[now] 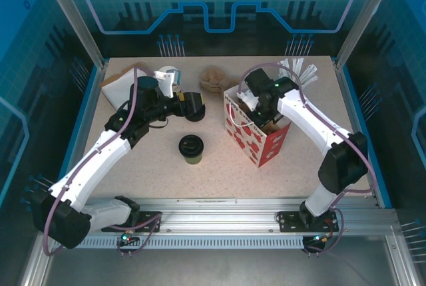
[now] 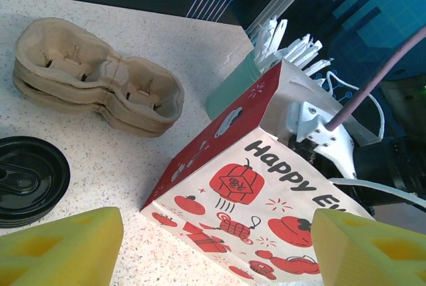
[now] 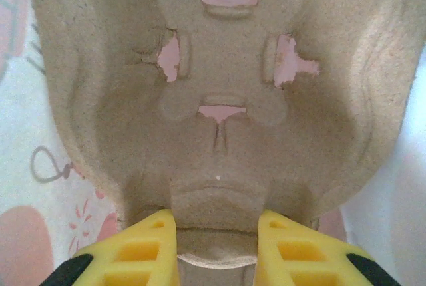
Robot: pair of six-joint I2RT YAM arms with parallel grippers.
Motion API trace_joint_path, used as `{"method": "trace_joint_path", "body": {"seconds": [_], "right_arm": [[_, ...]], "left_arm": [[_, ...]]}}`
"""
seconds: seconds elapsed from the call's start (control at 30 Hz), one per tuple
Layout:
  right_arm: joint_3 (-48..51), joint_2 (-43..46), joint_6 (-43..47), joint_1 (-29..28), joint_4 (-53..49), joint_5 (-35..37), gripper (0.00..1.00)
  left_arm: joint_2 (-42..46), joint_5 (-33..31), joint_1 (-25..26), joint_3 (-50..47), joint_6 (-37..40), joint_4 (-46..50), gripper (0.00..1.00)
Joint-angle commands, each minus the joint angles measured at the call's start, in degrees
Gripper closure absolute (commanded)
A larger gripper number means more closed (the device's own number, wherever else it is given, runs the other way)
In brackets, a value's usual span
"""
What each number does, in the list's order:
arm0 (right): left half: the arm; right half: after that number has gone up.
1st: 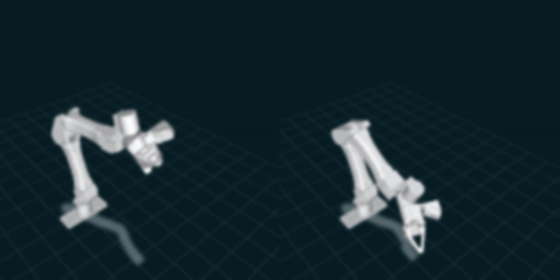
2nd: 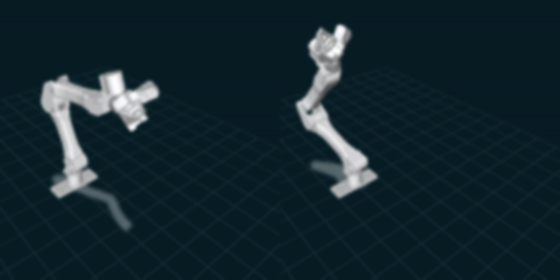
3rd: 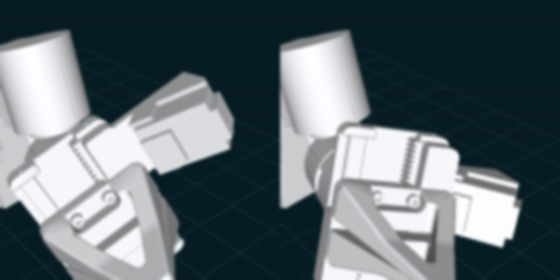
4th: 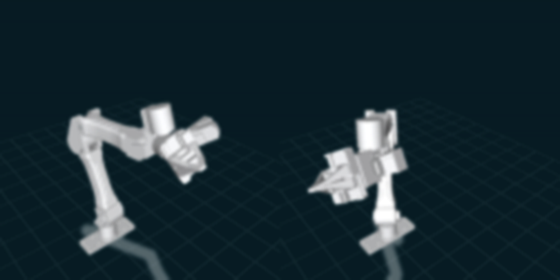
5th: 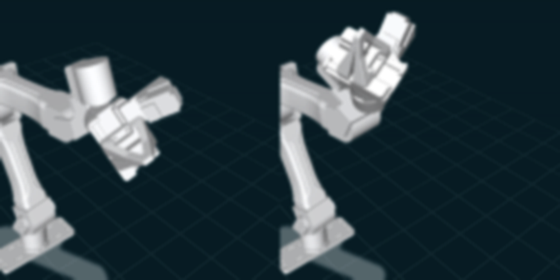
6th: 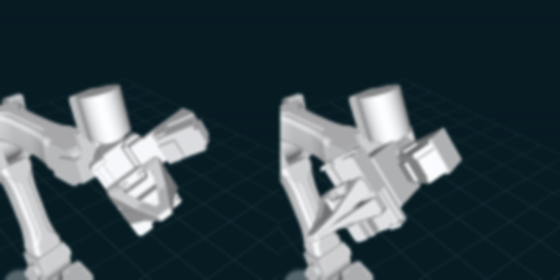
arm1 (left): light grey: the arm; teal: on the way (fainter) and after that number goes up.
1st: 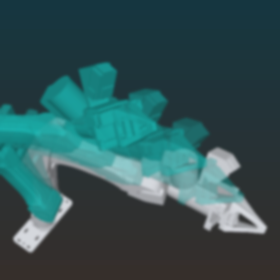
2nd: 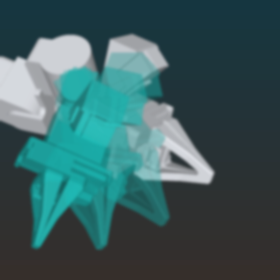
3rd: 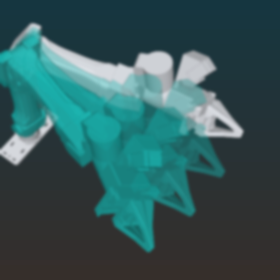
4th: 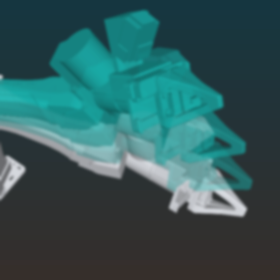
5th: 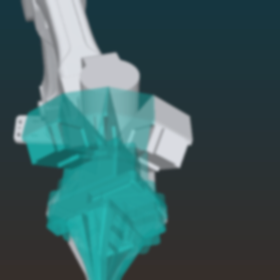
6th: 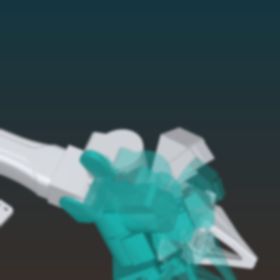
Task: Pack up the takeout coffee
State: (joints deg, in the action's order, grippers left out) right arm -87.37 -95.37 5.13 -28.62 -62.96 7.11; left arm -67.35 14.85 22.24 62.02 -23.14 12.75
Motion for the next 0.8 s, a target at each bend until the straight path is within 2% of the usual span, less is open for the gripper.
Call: {"method": "trace_joint_path", "body": {"seconds": [0.0,0.77], "right_arm": [[1.5,-0.7,-1.0,-0.8,1.8,-0.1,0.74],[11.9,-4.0,-0.1,-1.8,15.9,-3.7,0.7]], "left_arm": [[1.7,-1.1,-0.2,-1.2,-0.6,0.1,0.24],[4.5,-1.7,-0.2,-3.9,-0.1,0.8,0.24]]}}
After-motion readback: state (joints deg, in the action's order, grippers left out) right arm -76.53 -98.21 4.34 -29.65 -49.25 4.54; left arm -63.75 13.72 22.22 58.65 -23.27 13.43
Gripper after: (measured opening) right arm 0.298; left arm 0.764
